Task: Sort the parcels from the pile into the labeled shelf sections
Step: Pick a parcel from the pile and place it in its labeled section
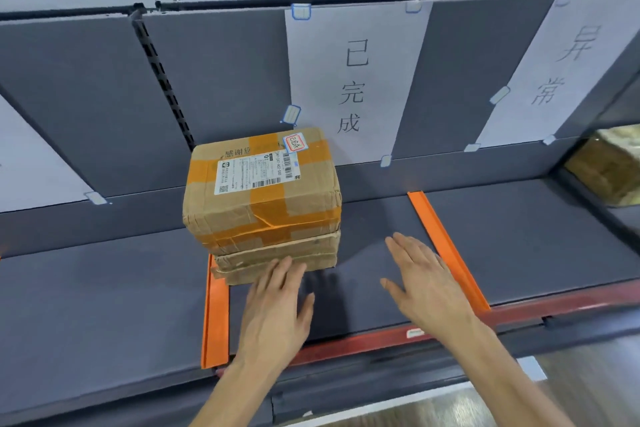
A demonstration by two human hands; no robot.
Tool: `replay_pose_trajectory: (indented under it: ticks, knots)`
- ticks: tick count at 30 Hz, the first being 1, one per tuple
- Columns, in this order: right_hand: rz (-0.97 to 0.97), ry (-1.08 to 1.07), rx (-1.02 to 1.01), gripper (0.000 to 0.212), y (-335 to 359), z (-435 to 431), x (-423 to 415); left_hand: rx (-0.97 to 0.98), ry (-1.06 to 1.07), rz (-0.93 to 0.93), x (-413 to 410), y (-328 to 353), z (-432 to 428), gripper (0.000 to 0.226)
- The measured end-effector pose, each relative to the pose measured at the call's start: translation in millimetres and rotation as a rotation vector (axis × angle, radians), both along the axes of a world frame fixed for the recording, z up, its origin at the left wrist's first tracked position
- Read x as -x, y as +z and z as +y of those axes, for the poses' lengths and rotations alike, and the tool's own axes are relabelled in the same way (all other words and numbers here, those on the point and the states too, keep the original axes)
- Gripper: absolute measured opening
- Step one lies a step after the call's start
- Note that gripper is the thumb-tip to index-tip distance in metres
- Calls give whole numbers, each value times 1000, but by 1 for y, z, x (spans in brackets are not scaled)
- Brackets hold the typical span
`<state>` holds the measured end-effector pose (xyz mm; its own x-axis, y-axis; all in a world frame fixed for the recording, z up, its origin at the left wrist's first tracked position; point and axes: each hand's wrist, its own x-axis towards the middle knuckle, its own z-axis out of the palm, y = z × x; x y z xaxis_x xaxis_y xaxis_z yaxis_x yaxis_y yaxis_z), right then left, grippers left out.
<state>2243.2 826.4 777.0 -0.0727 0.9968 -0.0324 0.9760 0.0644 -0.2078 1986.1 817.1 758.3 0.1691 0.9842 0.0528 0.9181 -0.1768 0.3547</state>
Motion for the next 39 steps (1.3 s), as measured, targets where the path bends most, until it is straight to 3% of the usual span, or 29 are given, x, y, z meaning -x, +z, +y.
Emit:
replay_pose_trajectory:
  ticks: [19, 27, 39]
  knots:
    - [44, -342, -75, 73, 17, -152, -274, 53, -399, -91, -309, 23, -48, 65]
    - [80, -520, -54, 72, 9, -219, -366, 170, -549, -101, -423, 12, -77, 68]
    - [47, -589, 36, 72, -1, -212, -477, 239, -685, -140, -579, 6, -22, 70]
